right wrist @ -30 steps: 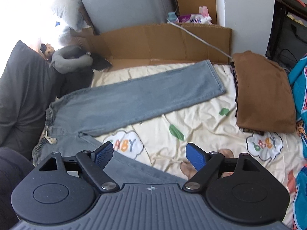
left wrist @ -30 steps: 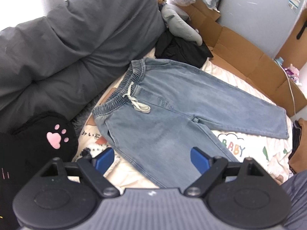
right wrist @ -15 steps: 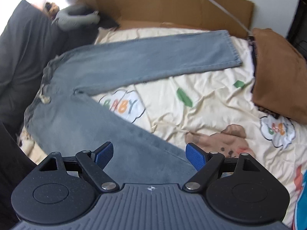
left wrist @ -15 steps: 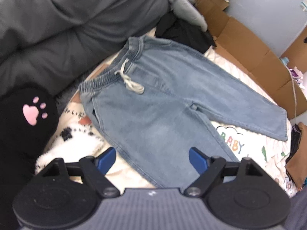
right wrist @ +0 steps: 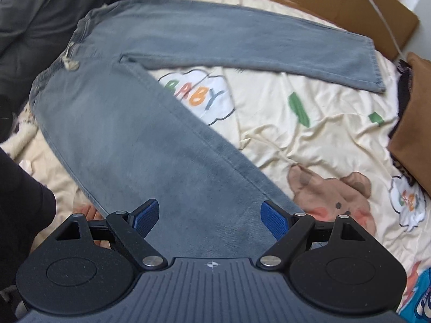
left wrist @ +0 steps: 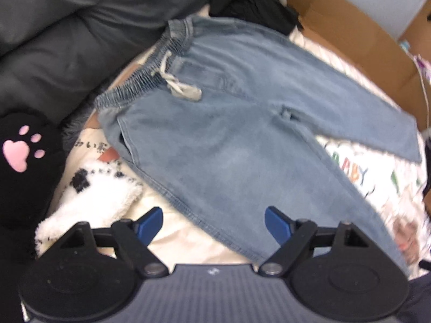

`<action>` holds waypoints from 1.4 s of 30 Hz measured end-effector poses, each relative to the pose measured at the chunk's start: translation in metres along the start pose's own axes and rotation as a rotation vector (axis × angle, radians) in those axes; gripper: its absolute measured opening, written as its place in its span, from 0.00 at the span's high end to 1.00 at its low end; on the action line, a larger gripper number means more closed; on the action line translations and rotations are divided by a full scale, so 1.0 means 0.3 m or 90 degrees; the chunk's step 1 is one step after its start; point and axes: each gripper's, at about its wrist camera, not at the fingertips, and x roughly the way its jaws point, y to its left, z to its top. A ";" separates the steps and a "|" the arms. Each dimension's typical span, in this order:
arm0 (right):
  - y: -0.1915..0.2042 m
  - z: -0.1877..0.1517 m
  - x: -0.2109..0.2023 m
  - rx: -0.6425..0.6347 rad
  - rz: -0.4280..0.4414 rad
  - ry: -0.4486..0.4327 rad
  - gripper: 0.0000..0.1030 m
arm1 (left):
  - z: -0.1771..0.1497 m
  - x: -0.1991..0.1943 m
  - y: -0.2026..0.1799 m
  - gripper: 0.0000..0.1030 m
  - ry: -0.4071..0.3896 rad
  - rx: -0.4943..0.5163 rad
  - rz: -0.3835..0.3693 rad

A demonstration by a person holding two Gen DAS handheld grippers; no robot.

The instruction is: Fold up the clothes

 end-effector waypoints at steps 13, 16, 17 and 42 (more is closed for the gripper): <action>0.010 -0.108 0.168 -0.002 0.070 0.032 0.17 | -0.052 0.133 0.038 0.18 0.057 -0.001 0.023; 0.085 -0.116 0.201 -0.073 0.076 0.057 0.19 | -0.057 0.129 0.048 0.18 0.057 -0.002 0.018; 0.114 -0.119 0.213 -0.101 0.082 0.066 0.21 | -0.060 0.130 0.049 0.18 0.059 -0.001 0.019; 0.364 -0.250 0.496 -0.322 0.059 0.142 0.30 | -0.095 0.176 0.098 0.17 0.092 0.001 0.041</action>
